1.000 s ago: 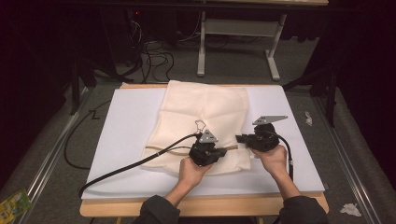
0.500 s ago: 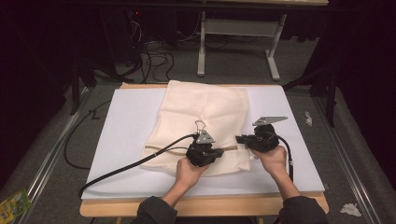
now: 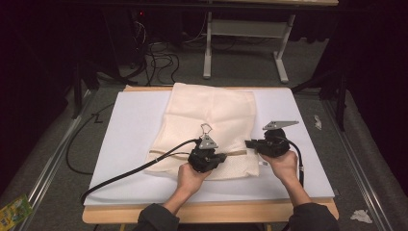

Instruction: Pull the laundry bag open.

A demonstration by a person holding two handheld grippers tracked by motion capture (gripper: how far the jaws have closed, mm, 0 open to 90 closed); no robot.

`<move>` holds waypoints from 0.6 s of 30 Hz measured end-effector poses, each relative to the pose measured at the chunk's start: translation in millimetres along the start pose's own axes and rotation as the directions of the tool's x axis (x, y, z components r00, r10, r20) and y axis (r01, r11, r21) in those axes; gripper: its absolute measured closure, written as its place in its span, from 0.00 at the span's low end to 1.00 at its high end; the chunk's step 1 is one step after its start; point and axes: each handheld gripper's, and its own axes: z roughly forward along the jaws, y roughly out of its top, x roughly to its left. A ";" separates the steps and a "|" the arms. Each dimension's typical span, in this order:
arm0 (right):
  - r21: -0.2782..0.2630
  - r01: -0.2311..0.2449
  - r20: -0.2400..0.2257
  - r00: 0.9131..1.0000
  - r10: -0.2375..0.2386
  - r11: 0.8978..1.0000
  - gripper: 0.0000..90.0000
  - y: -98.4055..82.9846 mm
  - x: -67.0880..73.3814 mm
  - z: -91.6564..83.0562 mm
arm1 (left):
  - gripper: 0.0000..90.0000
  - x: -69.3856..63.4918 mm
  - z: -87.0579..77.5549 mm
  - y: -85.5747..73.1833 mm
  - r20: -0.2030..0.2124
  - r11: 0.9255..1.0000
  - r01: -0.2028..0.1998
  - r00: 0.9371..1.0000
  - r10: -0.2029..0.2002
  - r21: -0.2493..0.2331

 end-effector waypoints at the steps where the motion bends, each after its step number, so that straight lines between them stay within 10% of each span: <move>1: -0.002 -0.006 0.000 1.000 0.006 1.000 0.99 0.0 -0.2 -0.6 | 0.97 1.0 -1.3 -0.5 0.005 1.000 0.010 1.000 -0.010 -0.005; 18: -0.010 -0.015 0.012 1.000 0.015 1.000 0.99 -2.1 -3.8 -3.3 | 0.97 11.2 -17.0 -6.8 -0.048 1.000 0.013 0.999 -0.014 -0.014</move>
